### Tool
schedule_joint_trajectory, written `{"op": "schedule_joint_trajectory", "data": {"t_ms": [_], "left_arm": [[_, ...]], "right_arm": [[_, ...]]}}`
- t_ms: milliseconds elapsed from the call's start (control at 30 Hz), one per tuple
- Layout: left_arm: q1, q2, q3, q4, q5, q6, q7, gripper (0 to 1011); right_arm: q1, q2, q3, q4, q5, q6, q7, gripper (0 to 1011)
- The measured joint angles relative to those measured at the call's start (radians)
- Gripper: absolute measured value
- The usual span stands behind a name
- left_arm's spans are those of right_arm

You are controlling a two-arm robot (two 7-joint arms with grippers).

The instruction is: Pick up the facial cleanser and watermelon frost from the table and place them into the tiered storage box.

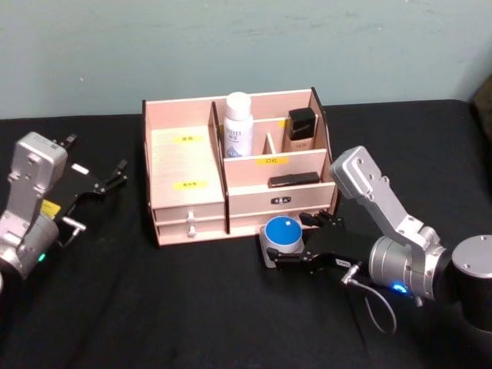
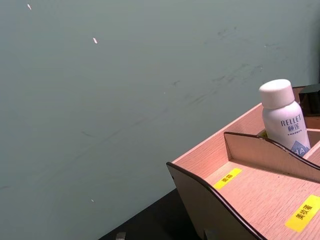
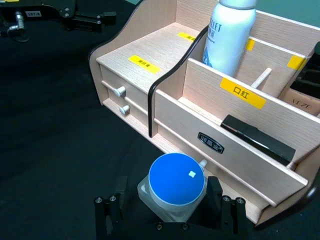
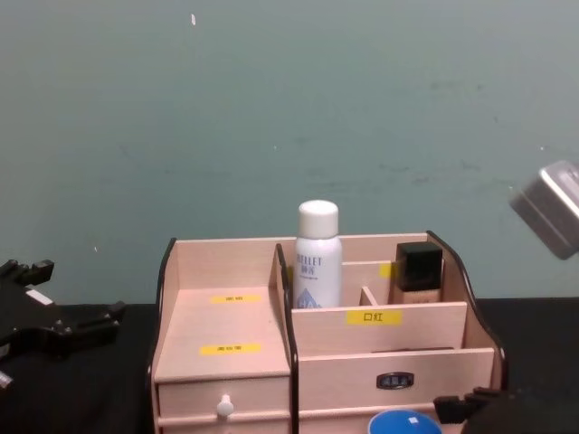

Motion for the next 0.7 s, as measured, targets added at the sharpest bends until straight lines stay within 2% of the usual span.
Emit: {"op": "schedule_joint_trajectory", "data": {"t_ms": [333, 700], "left_arm": [[0.000, 0.000, 0.000, 0.000, 0.000, 0.000, 0.000, 1010], [0.000, 0.000, 0.000, 0.000, 0.000, 0.000, 0.000, 1010]], "right_arm": [[0.021, -0.023, -0.005, 0.030, -0.017, -0.002, 0.008, 1002], [0.023, -0.032, -0.002, 0.035, -0.038, -0.003, 0.008, 1002]]}}
